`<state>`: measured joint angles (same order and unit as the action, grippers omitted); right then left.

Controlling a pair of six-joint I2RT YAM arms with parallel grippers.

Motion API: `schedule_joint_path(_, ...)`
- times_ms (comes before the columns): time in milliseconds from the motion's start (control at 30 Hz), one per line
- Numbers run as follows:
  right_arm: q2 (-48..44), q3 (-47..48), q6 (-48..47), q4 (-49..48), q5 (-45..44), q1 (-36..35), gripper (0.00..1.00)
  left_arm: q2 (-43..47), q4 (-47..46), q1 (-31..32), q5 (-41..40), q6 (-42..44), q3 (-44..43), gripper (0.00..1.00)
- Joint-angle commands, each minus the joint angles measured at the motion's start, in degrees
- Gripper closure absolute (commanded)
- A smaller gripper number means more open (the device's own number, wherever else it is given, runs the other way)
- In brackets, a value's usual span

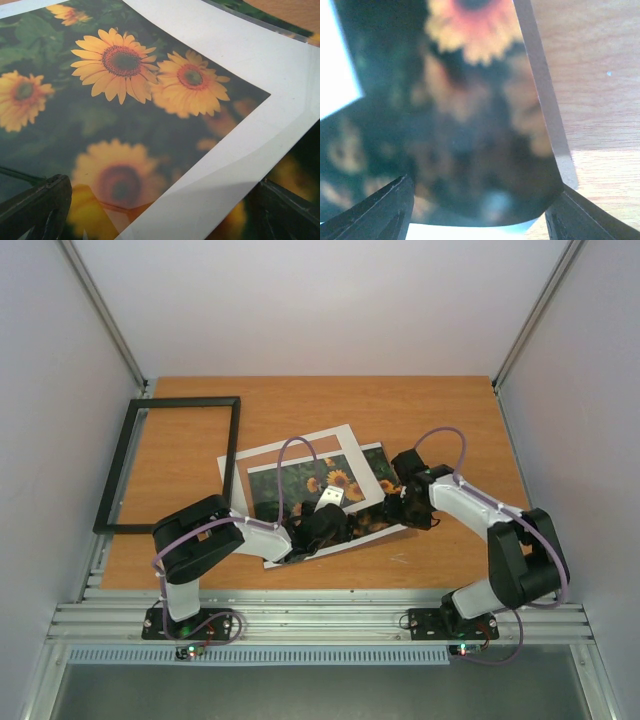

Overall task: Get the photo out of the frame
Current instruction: Pick up the photo from the photo frame.

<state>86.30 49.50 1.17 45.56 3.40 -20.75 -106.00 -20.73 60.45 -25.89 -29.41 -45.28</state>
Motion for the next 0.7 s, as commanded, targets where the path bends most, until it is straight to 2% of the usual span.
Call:
schedule_joint_path(0, -4.5, -0.48, 0.08, -2.7, 2.85, -0.02, 0.28, -0.01, -2.1, -0.28, -0.35, -1.09, 0.8, 0.04)
schedule_joint_path(333, -10.59, -5.43, 1.94, -8.66, 11.72, 4.97, 0.28, 0.18, -2.12, -0.24, -0.47, -1.18, 0.97, 0.04)
schedule_joint_path(667, -15.53, -10.07, 4.94, -16.98, 24.96, 11.12, 0.28, 1.02, -2.11, -0.24, -0.91, -1.24, 1.48, 0.04)
